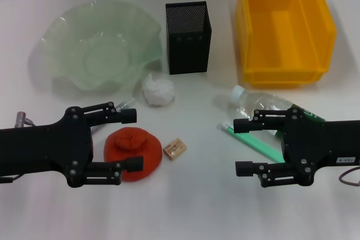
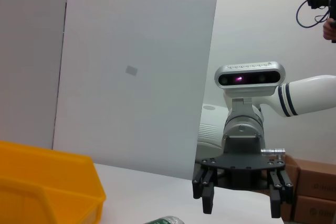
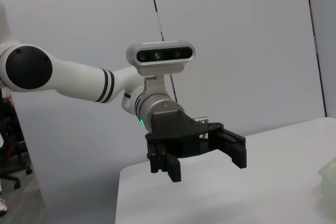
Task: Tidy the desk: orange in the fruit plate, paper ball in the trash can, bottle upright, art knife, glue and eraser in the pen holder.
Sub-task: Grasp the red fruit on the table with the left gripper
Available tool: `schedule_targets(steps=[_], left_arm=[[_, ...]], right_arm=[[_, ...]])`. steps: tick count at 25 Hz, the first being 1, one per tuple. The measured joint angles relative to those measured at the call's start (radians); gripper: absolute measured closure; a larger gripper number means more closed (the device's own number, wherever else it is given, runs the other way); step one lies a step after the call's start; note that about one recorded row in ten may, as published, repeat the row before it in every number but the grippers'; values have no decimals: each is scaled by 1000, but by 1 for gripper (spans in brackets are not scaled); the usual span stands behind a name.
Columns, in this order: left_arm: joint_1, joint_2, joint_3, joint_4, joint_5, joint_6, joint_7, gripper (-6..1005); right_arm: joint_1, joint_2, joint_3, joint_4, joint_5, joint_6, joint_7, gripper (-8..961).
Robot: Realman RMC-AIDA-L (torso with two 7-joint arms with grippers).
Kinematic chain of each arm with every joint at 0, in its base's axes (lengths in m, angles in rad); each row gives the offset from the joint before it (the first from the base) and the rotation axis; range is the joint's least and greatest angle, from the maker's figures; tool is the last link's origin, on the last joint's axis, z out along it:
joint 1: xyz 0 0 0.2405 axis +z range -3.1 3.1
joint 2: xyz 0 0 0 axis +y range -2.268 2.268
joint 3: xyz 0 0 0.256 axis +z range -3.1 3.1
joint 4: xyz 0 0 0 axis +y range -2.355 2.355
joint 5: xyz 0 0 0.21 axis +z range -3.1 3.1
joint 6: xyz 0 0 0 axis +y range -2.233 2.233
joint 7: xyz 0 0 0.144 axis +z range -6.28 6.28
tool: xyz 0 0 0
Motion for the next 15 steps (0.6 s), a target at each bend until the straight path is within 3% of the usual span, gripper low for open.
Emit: schedule_targets(steps=[11, 15], left_arm=[[0, -3, -5, -18, 1, -28, 23, 189], [-6, -3, -9, -80, -3, -90, 81, 192]], right_arm=[[0, 1, 2, 17, 0, 2, -2, 214], [1, 2, 11, 46, 1, 4, -25, 214]])
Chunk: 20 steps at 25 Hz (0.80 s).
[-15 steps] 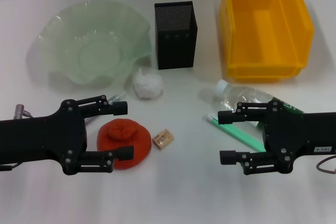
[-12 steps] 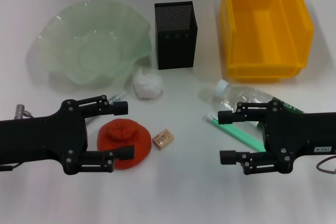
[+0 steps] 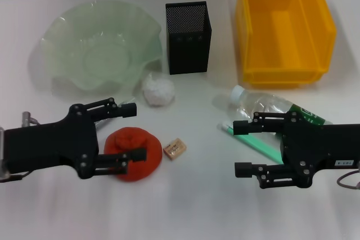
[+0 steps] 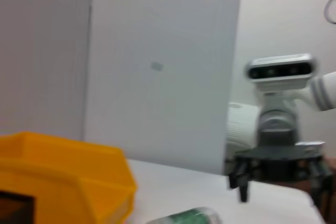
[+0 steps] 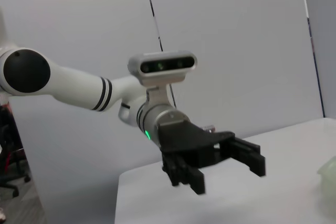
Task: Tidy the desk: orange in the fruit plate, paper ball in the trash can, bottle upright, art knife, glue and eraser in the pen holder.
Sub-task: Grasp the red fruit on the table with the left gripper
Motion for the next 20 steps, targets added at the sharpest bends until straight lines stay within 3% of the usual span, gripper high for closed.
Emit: schedule_targets(steps=[8, 20], left_arm=[[-16, -2, -3, -173, -8, -220, 162, 198], [-26, -2, 6, -259, -8, -379, 206, 207]], right_arm=[[-1, -1, 32, 58, 8, 1, -44, 214], [13, -1, 33, 92, 11, -3, -55, 214]])
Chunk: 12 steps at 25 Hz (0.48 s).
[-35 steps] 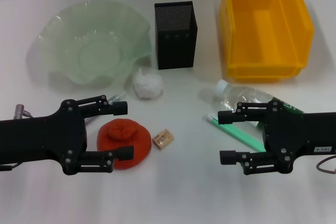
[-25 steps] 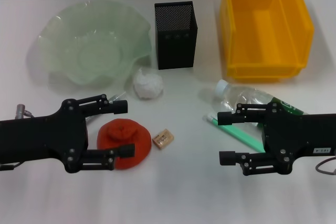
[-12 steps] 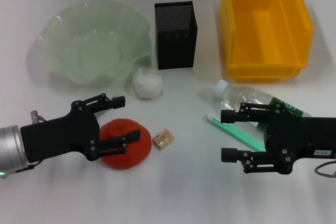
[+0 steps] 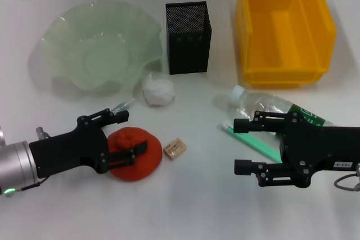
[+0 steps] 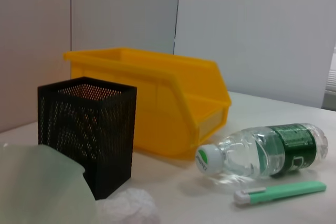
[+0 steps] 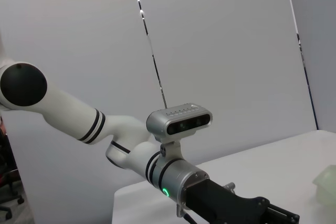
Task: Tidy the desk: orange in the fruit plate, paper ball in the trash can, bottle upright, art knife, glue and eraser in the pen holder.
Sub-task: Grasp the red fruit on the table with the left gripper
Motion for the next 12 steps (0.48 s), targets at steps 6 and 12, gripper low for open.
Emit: schedule_targets(steps=[6, 12], left_arm=[[1, 1, 4, -16, 7, -6, 30, 212], [0, 2, 4, -21, -5, -37, -2, 264]], right_arm=[[8, 1, 0, 13, 1, 0, -1, 215], [20, 1, 0, 15, 3, -6, -1, 215]])
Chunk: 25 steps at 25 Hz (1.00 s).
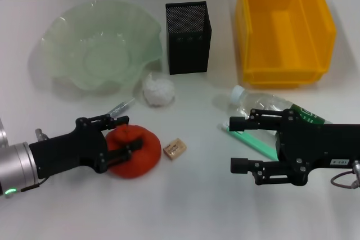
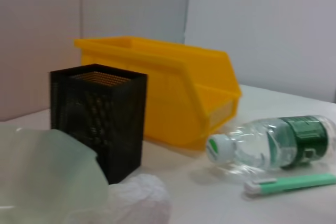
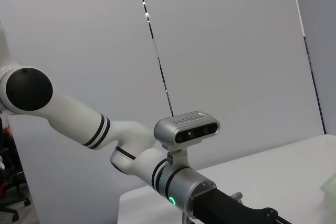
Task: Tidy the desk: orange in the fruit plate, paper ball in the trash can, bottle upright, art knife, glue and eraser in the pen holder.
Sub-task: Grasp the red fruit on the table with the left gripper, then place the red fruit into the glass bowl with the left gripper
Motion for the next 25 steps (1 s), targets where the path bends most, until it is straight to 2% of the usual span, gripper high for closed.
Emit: schedule_targets(steps=[4, 10, 15, 20, 25], left_arm=[[6, 1, 0, 2, -4, -17, -10, 456], [8, 0, 0, 4, -5, -10, -14, 662], [7, 0, 0, 8, -23, 48, -14, 716], [7, 3, 1, 57, -112, 188, -17, 770], [-26, 2, 1, 110, -213, 165, -59, 832]], right_arm=[[2, 0, 0, 4, 12, -1, 0, 215], [-4, -1, 0, 5, 20, 4, 0, 215], [-6, -3, 1, 22, 21, 7, 0, 215], [-6, -5, 30, 75, 22, 16, -34, 215], [-1, -5, 50, 129, 22, 22, -63, 215]])
